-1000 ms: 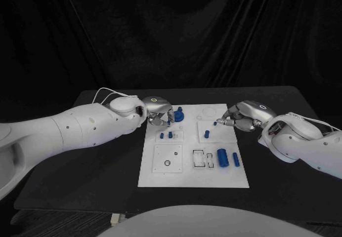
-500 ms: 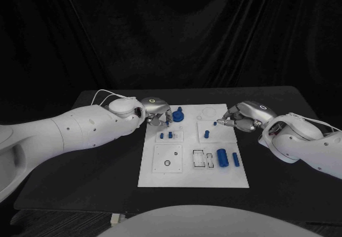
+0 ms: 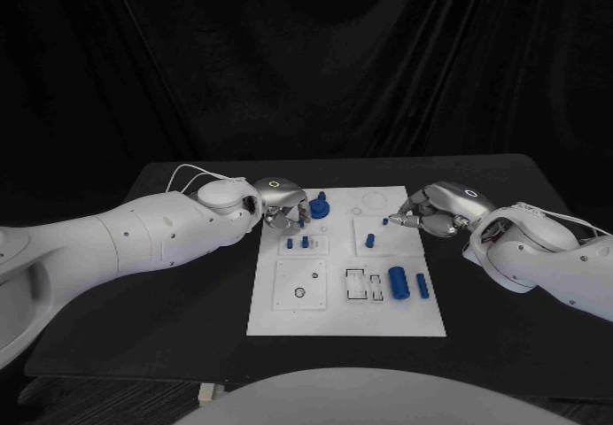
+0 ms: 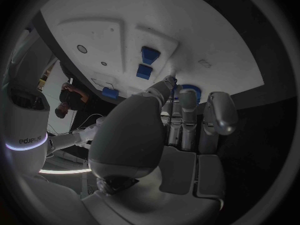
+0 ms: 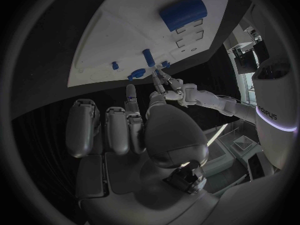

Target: Assemble the parts on the task board

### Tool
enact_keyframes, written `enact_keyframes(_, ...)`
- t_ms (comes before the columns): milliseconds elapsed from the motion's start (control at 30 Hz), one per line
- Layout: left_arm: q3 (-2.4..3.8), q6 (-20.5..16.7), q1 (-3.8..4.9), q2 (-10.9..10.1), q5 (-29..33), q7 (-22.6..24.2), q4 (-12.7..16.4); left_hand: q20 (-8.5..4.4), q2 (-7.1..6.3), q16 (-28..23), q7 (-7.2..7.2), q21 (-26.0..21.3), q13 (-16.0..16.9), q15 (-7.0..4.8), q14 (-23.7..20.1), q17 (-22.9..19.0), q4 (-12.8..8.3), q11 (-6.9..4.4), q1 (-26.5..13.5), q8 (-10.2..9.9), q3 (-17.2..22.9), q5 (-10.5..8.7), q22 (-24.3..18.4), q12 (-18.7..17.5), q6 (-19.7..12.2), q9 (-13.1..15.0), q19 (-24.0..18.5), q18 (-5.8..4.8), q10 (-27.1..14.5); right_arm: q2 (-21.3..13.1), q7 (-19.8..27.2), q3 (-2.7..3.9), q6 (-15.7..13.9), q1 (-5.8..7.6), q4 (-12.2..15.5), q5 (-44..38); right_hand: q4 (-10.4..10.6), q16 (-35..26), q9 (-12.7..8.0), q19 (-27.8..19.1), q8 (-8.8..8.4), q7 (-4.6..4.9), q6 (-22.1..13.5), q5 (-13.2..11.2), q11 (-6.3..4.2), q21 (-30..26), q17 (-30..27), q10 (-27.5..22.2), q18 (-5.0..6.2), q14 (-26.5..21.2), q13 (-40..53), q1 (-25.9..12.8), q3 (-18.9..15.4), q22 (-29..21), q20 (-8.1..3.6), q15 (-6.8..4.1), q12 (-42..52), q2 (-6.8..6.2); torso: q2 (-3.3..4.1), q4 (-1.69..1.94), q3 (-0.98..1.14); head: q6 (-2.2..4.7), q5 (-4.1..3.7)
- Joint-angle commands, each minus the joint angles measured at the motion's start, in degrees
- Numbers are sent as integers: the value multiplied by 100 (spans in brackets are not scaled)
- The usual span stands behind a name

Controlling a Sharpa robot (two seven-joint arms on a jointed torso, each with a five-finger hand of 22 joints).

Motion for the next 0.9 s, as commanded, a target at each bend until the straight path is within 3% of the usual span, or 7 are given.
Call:
enact_keyframes(33,7,34,-17,15,2,26,-3,-4,-26,-26,-1,-29,9,11,-39,-5,11,-7,0,29,0,38,846,-11,28,-2,-42,8,43,-9,-124,3,47,-13,13,-7,-7,-20,6,98,9,7,45,18,-35,-24,2,611,90,241,1489,49,-23,1017,24,22,-12,2,-1,-3,0,1,-6)
enact_keyframes(900,7,190,-88,66,2,-16,-96,0,-56,-83,-28,-106,1,10,-120,-87,19,-12,-18,10,-10,41,827,-70,-4,-16,-89,21,-26,1,-151,3,91,-17,9,-7,-4,-23,6,99,7,7,47,11,-35,-22,-4,611,89,241,1489,46,-24,1018,23,21,-12,8,-1,0,2,1,7)
